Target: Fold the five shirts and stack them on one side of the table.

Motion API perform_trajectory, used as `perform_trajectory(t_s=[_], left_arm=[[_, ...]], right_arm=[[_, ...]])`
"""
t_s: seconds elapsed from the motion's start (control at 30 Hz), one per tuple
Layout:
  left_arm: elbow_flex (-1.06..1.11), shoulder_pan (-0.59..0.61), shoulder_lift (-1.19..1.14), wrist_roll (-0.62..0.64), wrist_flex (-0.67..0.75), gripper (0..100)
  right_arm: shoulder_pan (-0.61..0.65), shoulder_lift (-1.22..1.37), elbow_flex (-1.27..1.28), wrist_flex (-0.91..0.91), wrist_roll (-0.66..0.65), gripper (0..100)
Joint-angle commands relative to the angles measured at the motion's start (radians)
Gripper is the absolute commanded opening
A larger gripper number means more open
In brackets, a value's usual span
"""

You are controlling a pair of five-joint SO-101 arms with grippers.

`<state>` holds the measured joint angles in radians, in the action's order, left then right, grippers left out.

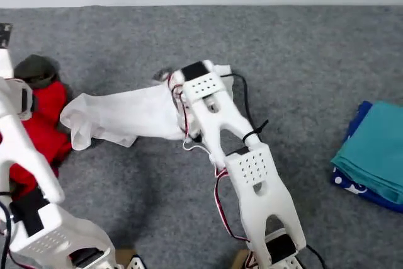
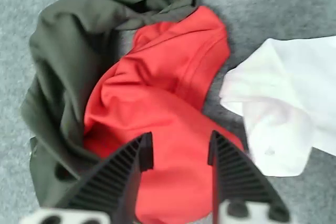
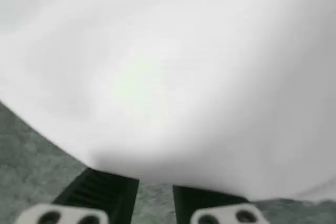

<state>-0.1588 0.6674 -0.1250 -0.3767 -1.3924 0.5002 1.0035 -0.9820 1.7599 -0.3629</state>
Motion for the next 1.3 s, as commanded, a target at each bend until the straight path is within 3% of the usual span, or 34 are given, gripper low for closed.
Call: perform_trajectory(t_s=[0.0,0.3,0.5,0.7,0.97,1.27], left_arm=[[-0.041,0.017,0.017,-0.009,-0.005,18],[-0.036,-0.023,0.017,-0.014,-0.017,18],[-0.033,-0.137,0.006,-0.126,-0.132,18],[0.079,-0.275,0.005,-0.215,-0.157,18],[0.315,-0.460,0.003,-0.298,-0.078,18],[0.509,-0.486,0.005,-0.307,0.046,21]], right_arm=[[-0.048,-0.047,-0.170,0.038,-0.002,0.9],[-0.114,-0.295,-0.230,0.038,-0.092,0.9],[-0.179,-0.447,-0.230,0.038,-0.092,0.9],[-0.216,-0.510,-0.230,0.038,-0.092,0.9],[-0.220,-0.509,-0.172,0.036,-0.091,0.9],[-0.228,-0.510,-0.121,0.036,-0.091,0.9]])
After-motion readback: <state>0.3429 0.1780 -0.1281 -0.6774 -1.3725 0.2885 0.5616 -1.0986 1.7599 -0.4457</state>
